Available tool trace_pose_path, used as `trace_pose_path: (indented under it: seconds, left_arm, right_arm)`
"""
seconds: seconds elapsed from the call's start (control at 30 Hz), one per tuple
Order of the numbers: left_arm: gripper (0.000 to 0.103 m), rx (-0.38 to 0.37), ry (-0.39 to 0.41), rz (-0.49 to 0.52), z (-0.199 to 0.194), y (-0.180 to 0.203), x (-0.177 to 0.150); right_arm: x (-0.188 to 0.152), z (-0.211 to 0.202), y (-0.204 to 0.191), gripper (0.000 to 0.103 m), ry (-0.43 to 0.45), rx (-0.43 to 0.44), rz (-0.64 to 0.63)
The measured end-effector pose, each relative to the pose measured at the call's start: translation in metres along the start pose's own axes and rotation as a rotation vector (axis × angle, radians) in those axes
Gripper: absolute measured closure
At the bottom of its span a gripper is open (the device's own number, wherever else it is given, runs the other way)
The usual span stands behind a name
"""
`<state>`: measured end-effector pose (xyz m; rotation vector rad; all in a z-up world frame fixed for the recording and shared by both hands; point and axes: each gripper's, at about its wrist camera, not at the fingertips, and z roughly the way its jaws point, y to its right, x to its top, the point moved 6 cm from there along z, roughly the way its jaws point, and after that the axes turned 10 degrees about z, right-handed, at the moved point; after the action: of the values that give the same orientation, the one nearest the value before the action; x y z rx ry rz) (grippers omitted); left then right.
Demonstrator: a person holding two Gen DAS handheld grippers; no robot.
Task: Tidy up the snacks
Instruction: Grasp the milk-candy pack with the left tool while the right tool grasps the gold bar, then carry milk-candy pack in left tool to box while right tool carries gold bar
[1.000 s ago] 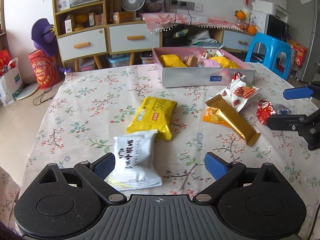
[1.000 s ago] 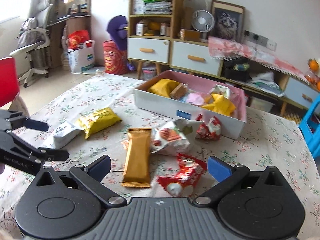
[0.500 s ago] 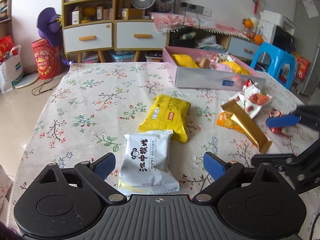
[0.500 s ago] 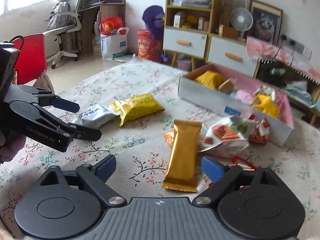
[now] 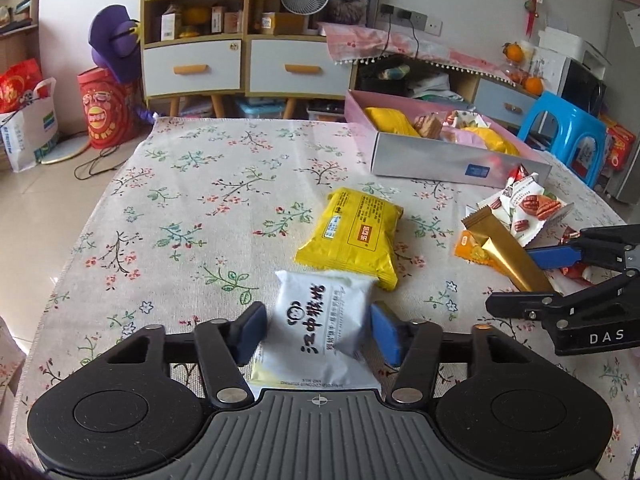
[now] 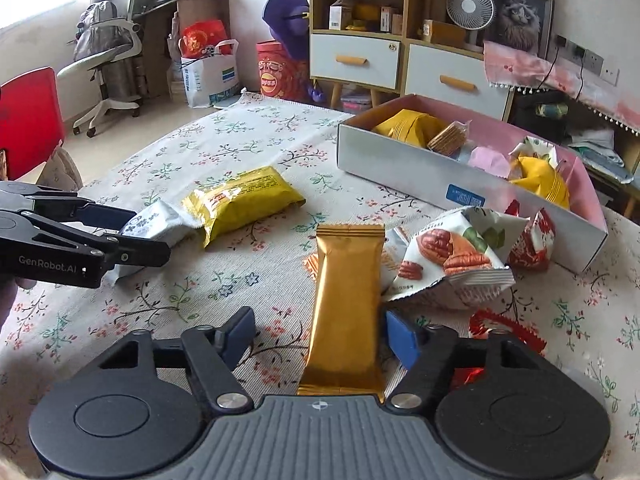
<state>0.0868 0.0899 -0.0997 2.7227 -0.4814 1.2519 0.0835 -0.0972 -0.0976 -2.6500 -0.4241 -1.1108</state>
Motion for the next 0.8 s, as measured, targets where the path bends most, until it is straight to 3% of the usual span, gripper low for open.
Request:
trace_pose_path:
  seconds: [0.07,0.23,0.3,0.8]
  left_arm:
    - [0.052,-0.001,0.001,-0.001,0.001,0.000,0.001]
    - [0.057,-0.003,0.004,-0.002,0.000,0.002,0.001]
    - [0.059,-0.012,0.003,-0.004,0.000,0.002,0.002]
    - [0.059,-0.035,-0.003,-0.095,-0.009,-0.008,0.013]
  right_arm:
    - [0.001,-0.001,0.001,0.054,0.007,-0.002,0.005]
    - [0.003,-0.003,0.004,0.079,0.018,-0.003,0.013]
    - [0.004,-0.003,0.004,0.083,0.019,-0.004,0.015]
    - [0.017,-0.016,0.001,0.087,0.035,0.047,0.034]
